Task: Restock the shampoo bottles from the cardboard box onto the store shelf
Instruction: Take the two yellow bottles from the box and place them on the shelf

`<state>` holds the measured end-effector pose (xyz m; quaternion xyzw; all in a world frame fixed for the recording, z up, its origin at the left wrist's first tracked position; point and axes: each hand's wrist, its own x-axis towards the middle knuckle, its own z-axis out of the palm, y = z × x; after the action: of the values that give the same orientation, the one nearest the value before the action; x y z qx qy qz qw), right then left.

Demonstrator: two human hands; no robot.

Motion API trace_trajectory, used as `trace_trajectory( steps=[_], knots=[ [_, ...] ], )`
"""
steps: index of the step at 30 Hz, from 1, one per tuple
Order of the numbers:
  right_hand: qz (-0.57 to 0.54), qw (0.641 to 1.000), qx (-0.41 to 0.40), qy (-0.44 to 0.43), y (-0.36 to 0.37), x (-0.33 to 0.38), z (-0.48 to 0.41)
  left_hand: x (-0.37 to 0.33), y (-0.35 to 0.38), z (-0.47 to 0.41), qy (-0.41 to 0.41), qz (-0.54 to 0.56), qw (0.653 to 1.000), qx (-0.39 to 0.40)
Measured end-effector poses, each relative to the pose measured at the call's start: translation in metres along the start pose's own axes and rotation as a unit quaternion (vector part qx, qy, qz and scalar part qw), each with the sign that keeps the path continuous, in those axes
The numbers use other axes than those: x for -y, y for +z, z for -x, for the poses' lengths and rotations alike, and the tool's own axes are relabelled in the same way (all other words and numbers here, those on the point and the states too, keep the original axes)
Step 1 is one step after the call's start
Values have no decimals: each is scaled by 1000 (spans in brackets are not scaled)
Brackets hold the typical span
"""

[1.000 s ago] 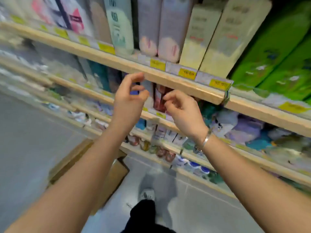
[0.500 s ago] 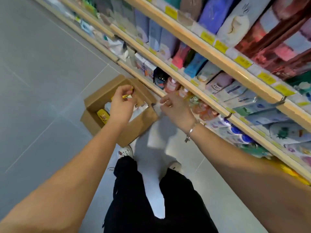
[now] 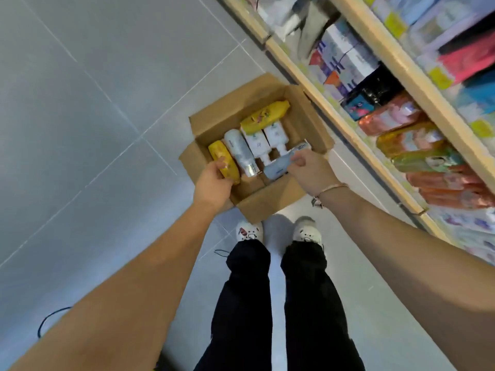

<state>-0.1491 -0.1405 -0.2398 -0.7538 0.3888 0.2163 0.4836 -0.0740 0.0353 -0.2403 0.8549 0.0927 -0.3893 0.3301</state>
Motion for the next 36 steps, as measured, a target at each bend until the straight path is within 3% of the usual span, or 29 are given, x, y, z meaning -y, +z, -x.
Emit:
trace_trajectory(
  steps=[4,8,10,14,19,23,26,29,33,36],
  knots=[
    [-9,998,18,58,41,-7,-81,41,13,-68,-24,-52,998,25],
    [-27,996,3,83,75,-28,-153,82,38,-140,39,-207,977,25],
    [-47,994,-1,98,88,-39,-182,99,51,-175,101,-324,940,35],
    [-144,978,-3,149,117,-75,-252,131,85,-256,205,-543,812,66],
    [-254,953,-37,160,146,-106,-344,153,120,-351,166,-594,771,156],
    [-311,935,-82,149,161,-111,-401,153,132,-393,196,-687,678,171],
    [-434,878,-135,153,172,-111,-430,157,135,-404,220,-743,613,153],
    [-478,845,-160,177,181,-111,-451,159,144,-400,213,-767,588,141],
    [-464,854,-125,200,179,-120,-492,160,151,-401,220,-781,572,119],
    [-495,837,-127,195,178,-115,-485,165,151,-402,262,-791,541,112]
  ],
)
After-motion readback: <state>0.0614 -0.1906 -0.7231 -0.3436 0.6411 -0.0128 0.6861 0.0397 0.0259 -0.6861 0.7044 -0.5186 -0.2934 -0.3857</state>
